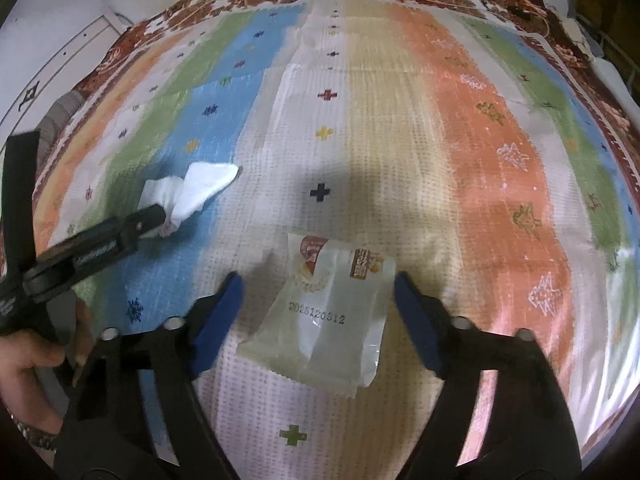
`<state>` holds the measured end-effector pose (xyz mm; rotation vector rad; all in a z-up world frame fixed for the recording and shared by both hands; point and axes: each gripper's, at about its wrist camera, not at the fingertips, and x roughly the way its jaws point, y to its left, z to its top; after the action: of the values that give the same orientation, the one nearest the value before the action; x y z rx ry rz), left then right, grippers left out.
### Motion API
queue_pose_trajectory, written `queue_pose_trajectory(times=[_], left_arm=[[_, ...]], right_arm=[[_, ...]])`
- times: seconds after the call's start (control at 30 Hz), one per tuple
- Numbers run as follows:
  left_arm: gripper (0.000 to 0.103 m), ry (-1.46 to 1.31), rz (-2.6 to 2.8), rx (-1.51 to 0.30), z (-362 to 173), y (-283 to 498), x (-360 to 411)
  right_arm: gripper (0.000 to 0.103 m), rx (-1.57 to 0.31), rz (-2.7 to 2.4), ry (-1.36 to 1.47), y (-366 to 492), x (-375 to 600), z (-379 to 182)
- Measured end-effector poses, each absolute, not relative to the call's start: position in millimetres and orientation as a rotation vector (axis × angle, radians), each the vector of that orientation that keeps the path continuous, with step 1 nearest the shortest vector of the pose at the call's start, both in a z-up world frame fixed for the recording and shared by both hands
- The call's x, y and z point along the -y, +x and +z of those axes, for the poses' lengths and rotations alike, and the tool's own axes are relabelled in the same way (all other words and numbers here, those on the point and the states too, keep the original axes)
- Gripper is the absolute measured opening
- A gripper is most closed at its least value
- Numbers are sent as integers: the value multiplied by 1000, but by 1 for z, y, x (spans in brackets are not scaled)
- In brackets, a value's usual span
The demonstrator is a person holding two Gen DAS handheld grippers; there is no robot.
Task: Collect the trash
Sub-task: 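Move both open tools forward over the tissue and wrapper on the bed, then grasp the white tissue with left tool while right tool grasps clear wrapper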
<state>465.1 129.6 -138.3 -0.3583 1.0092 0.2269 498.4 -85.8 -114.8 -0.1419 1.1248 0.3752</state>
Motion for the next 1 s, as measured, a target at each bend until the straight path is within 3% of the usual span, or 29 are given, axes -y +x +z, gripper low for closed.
queue_pose_trajectory(times=[0.03, 0.07, 0.1, 0.2, 0.3, 1.0], left_arm=[[63, -342, 241, -1010, -138, 466, -128], [56, -329, 254, -1012, -138, 466, -127], [40, -313, 272, -1018, -138, 466, -126], [11, -307, 254, -1038, -136, 464, -124], [7, -286, 236, -1038, -130, 456, -122], [5, -368, 115, -903, -28, 366, -103]], right_arm=[[48, -1129, 372, -149, 498, 85, -116], [37, -1131, 370, -152, 497, 86, -117], [30, -1135, 369, -156, 496, 86, -119], [20, -1141, 379, -160, 493, 86, -120], [13, -1131, 410, -173, 484, 82, -115], [12, -1022, 552, -164, 411, 93, -39]])
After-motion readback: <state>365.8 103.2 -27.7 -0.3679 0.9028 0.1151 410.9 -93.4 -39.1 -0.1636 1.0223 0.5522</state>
